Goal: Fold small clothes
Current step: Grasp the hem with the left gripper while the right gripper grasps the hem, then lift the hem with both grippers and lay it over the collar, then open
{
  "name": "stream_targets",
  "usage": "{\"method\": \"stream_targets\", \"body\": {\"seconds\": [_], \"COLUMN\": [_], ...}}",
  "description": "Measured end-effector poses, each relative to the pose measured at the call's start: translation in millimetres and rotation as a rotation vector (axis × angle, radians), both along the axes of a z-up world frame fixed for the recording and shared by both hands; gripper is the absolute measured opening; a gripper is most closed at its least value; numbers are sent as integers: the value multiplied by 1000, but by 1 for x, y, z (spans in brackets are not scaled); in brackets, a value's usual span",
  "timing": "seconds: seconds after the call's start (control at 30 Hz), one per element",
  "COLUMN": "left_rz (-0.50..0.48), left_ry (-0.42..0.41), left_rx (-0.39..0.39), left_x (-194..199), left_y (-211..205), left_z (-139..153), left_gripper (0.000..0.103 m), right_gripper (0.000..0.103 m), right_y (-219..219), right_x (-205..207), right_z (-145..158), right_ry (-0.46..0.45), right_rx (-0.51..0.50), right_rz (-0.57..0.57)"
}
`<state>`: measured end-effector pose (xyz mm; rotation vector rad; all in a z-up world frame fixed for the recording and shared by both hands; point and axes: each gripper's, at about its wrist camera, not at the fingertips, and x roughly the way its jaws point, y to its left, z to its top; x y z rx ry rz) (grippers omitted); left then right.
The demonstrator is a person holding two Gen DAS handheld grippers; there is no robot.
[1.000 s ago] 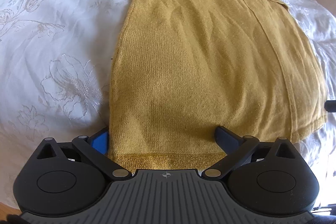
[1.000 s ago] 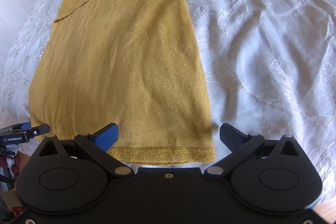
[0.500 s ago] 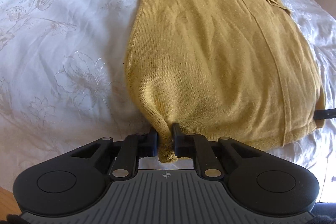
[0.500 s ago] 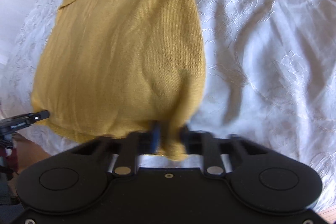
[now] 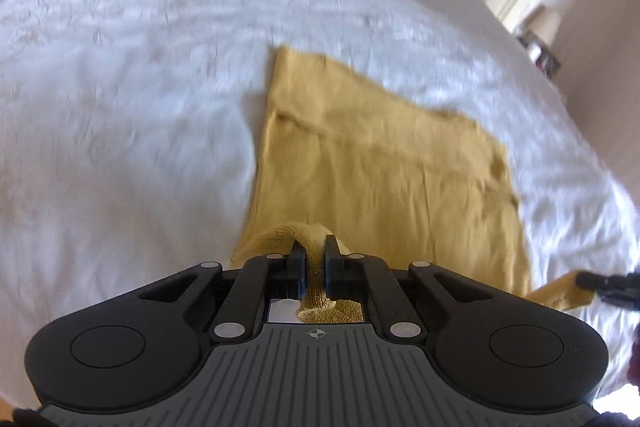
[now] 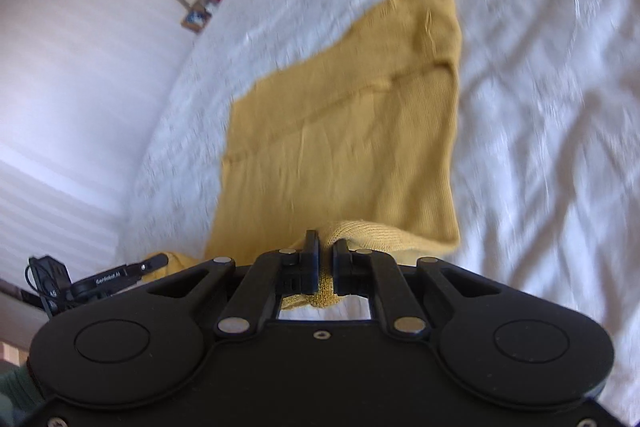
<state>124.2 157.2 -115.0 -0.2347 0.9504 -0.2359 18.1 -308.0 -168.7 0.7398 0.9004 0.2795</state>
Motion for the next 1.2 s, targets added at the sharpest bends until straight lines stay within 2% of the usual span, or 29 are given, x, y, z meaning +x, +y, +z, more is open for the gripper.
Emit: {"method": "stream_targets", "body": {"seconds": [0.2, 0.4, 0.63, 0.83, 1.2], "left_rz": [53, 25, -23, 21, 58], "left_ry": [-85, -125, -107, -74, 0], "left_rx": [-32, -26, -34, -42, 7], "left_x": [53, 114, 169, 204, 253], "left_y": [-11, -26, -39, -38, -41], "left_z": [19, 23, 8, -10, -52], "left_gripper": [8, 8, 8, 8, 8], "right_gripper": [14, 14, 14, 14, 15], "right_y": [-18, -29, -36, -39, -44], "right_x": [57, 103, 154, 190, 240], "right_z": [3, 2, -12, -28, -59], "right_ry": [-55, -88, -37, 6, 79], "right_rx": [2, -42, -92, -115, -155], "right_rz": [-76, -127, -172, -203, -194]}}
